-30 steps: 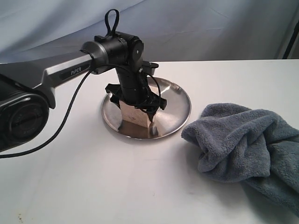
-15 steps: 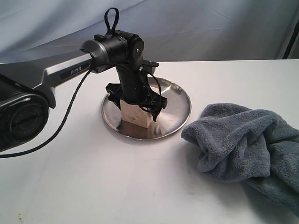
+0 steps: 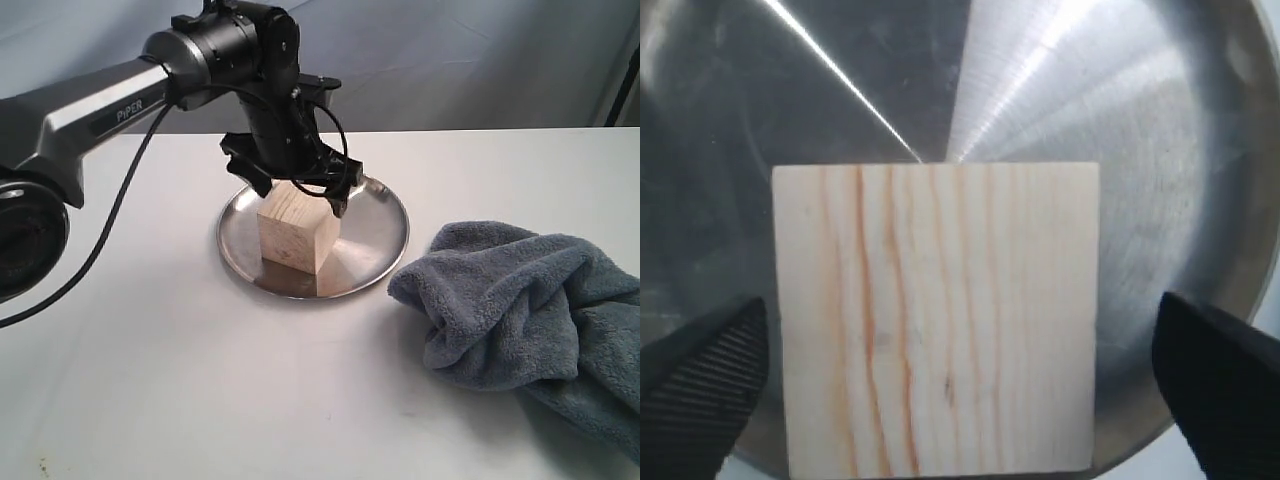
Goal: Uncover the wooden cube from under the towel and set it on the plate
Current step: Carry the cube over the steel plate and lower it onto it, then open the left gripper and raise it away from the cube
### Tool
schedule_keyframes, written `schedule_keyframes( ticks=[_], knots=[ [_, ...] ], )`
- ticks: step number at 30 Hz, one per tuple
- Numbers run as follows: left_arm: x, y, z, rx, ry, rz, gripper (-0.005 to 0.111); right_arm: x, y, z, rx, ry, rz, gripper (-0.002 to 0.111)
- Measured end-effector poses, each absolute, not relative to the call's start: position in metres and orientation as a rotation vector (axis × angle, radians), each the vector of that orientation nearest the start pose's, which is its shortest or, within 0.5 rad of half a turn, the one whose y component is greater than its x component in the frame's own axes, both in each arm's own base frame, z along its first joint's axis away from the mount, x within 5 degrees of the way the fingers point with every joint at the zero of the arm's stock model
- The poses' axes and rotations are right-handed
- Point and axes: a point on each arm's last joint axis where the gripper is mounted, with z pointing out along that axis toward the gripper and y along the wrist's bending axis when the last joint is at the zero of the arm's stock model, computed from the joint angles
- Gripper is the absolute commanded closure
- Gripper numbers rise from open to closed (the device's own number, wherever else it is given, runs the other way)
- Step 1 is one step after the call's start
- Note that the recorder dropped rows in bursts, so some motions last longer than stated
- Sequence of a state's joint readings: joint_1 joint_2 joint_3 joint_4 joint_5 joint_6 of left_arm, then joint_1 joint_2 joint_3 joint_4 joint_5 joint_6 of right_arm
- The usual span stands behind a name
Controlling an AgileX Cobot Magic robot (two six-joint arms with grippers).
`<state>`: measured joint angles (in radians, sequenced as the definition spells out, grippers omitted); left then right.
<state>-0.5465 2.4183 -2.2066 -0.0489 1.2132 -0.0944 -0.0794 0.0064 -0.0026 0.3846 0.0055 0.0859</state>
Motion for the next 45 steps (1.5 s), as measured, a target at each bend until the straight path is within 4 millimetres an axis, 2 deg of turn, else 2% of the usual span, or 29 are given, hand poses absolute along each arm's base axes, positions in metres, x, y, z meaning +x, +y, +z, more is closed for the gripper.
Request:
schedule_keyframes(
  ticks=[4,7,8,9,10,11,12,14,18,22,26,33,36,37,45],
  knots=[
    [0.431,-0.267,0.205,0.633,2.821,-0.191,0.012,0.056,-0.004,0.213,0.406,1.445,0.317,0.105],
    [0.429,-0.266,0.219,0.629,2.796,-0.202,0.026,0.056,-0.004,0.213,0.406,1.445,0.317,0.105],
    [0.428,-0.266,0.222,0.627,2.791,-0.208,0.041,0.056,-0.004,0.213,0.406,1.445,0.317,0.105],
    [0.427,-0.265,0.226,0.625,2.783,-0.214,0.05,0.056,-0.004,0.213,0.406,1.445,0.317,0.105],
    [0.427,-0.265,0.227,0.624,2.781,-0.215,0.069,0.056,-0.004,0.213,0.406,1.445,0.317,0.105],
    [0.427,-0.265,0.229,0.624,2.778,-0.216,0.077,0.056,-0.004,0.213,0.406,1.445,0.317,0.105],
    [0.426,-0.265,0.23,0.624,2.776,-0.217,0.095,0.056,-0.004,0.213,0.406,1.445,0.317,0.105],
    [0.426,-0.264,0.234,0.622,2.769,-0.219,0.107,0.056,-0.004,0.213,0.406,1.445,0.317,0.105],
    [0.425,-0.264,0.239,0.54,2.781,-0.236,0.106,0.056,-0.004,0.213,0.406,1.445,0.317,0.105],
    [0.42,-0.26,0.257,0.49,2.764,-0.251,0.107,0.056,-0.004,0.213,0.406,1.445,0.317,0.105],
    [0.405,-0.246,0.269,0.499,2.78,-0.233,0.107,0.056,-0.004,0.213,0.406,1.445,0.317,0.105],
    [0.391,-0.192,0.277,0.426,2.851,-0.18,0.107,0.056,-0.004,0.213,0.406,1.445,0.317,0.105],
    [0.384,-0.158,0.281,0.343,2.884,-0.157,0.107,0.056,-0.004,0.213,0.406,1.445,0.317,0.105],
    [0.379,-0.137,0.283,0.302,2.897,-0.137,0.107,0.056,-0.004,0.213,0.406,1.445,0.317,0.105],
    [0.351,-0.055,0.305,0.088,2.892,-0.037,0.107,0.056,-0.004,0.213,0.406,1.445,0.317,0.105]
  ],
)
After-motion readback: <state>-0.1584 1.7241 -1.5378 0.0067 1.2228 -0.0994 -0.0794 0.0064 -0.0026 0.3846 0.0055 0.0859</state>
